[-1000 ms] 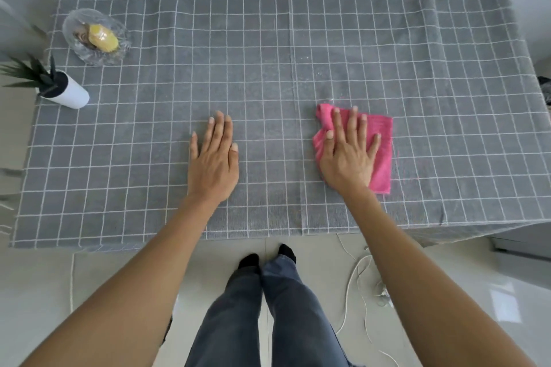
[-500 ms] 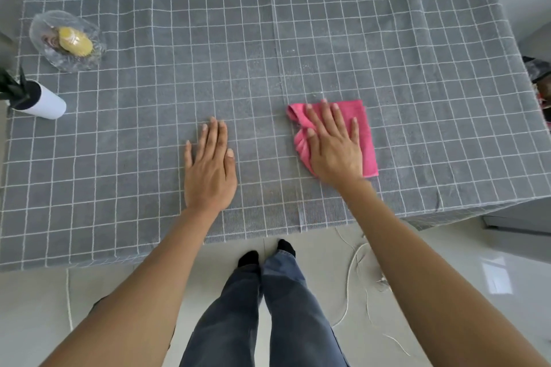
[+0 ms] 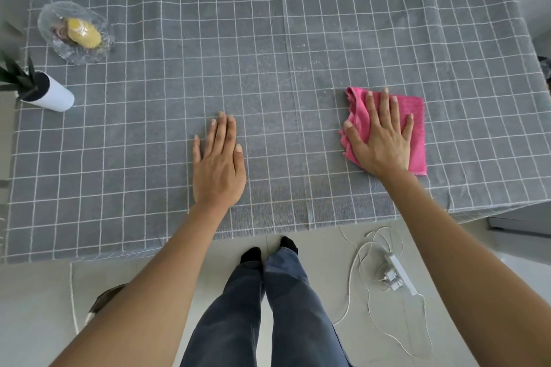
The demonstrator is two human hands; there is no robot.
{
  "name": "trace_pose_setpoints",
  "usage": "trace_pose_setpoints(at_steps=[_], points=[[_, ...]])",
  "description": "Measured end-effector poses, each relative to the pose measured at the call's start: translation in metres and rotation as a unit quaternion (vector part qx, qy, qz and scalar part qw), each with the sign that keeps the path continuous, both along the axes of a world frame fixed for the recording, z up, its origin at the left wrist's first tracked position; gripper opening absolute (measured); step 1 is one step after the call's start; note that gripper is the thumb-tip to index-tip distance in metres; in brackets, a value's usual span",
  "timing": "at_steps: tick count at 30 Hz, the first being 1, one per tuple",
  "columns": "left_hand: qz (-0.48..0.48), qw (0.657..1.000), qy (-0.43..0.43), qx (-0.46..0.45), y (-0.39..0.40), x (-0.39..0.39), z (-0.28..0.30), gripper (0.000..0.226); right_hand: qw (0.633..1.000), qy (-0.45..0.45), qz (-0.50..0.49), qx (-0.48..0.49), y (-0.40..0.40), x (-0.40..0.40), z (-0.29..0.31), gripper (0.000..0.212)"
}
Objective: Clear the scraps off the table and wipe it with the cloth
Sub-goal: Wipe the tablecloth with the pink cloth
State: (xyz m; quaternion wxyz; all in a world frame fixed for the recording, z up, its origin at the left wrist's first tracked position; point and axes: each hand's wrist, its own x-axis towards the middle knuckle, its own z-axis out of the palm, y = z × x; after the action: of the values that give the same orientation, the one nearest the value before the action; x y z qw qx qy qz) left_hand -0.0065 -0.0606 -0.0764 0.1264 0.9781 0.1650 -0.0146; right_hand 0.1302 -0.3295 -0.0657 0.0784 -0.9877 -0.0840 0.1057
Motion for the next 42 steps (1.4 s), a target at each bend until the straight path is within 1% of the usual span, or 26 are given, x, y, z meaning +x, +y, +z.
trace_pose_setpoints(at_steps=[2,4,6,8,10,13,16,18,20,22,24,25,28,31,34,36,38,40,42], points=[[0.000,1.000,0.000,0.002,0.000,-0.001,-0.001,0.055,1.000,-0.006,-0.018,0.003,0.004,0.000,-0.002,0.063],[0.002,1.000,0.003,0.006,0.000,0.000,-0.001,0.055,0.999,-0.009,-0.036,0.011,0.008,-0.001,-0.003,0.058],[0.004,1.000,0.003,0.007,-0.001,0.000,-0.001,0.055,0.998,-0.001,-0.056,0.022,0.016,-0.004,-0.003,0.056],[0.004,1.000,0.002,0.007,-0.001,0.000,-0.001,0.055,0.998,0.007,-0.052,0.028,0.036,-0.014,0.000,0.057],[0.004,1.000,0.000,0.004,-0.001,-0.001,-0.002,0.055,0.999,0.017,-0.011,0.041,0.068,-0.034,0.003,0.057],[0.002,1.000,-0.006,0.005,0.000,-0.001,-0.003,0.055,0.993,0.036,0.081,0.081,0.122,-0.073,0.009,0.053],[-0.003,1.000,-0.011,0.005,0.001,-0.002,-0.003,0.054,0.985,0.040,0.137,0.097,0.147,-0.093,0.010,0.055],[-0.004,1.000,-0.011,0.001,0.001,-0.001,-0.002,0.054,0.983,0.033,0.154,0.093,0.143,-0.090,0.009,0.055],[-0.002,1.000,-0.011,-0.007,0.001,-0.001,-0.003,0.054,0.986,0.018,0.147,0.074,0.129,-0.081,0.006,0.055],[0.002,1.000,-0.009,-0.009,0.001,-0.002,-0.003,0.054,0.994,0.010,0.095,0.049,0.111,-0.068,0.003,0.055],[0.006,1.000,-0.008,-0.009,0.002,-0.001,-0.004,0.054,0.998,0.011,0.037,0.048,0.097,-0.057,0.002,0.053],[0.006,1.000,-0.007,-0.011,0.002,-0.001,-0.004,0.054,0.998,0.011,0.023,0.049,0.094,-0.055,0.002,0.052],[-0.008,1.000,-0.002,-0.025,0.003,0.000,-0.001,0.054,0.999,0.008,0.015,0.048,0.098,-0.057,0.001,0.052],[-0.005,0.999,0.003,-0.039,0.020,-0.004,-0.001,0.053,0.998,0.027,0.002,0.061,0.104,-0.060,0.004,0.052],[0.005,1.000,0.006,-0.015,0.044,-0.011,-0.002,0.052,0.996,0.043,0.042,0.067,0.126,-0.074,0.009,0.053],[-0.005,1.000,0.002,-0.008,0.047,-0.012,-0.002,0.052,0.991,0.047,0.089,0.082,0.150,-0.092,0.010,0.052],[-0.003,1.000,-0.002,-0.005,0.045,-0.011,-0.002,0.052,0.987,0.046,0.114,0.100,0.163,-0.106,0.009,0.052],[-0.003,1.000,-0.005,-0.008,0.045,-0.012,-0.001,0.053,0.986,0.033,0.128,0.098,0.158,-0.104,0.009,0.052],[-0.005,1.000,-0.005,-0.012,0.047,-0.012,-0.001,0.053,0.990,0.013,0.118,0.081,0.141,-0.090,0.006,0.054]])
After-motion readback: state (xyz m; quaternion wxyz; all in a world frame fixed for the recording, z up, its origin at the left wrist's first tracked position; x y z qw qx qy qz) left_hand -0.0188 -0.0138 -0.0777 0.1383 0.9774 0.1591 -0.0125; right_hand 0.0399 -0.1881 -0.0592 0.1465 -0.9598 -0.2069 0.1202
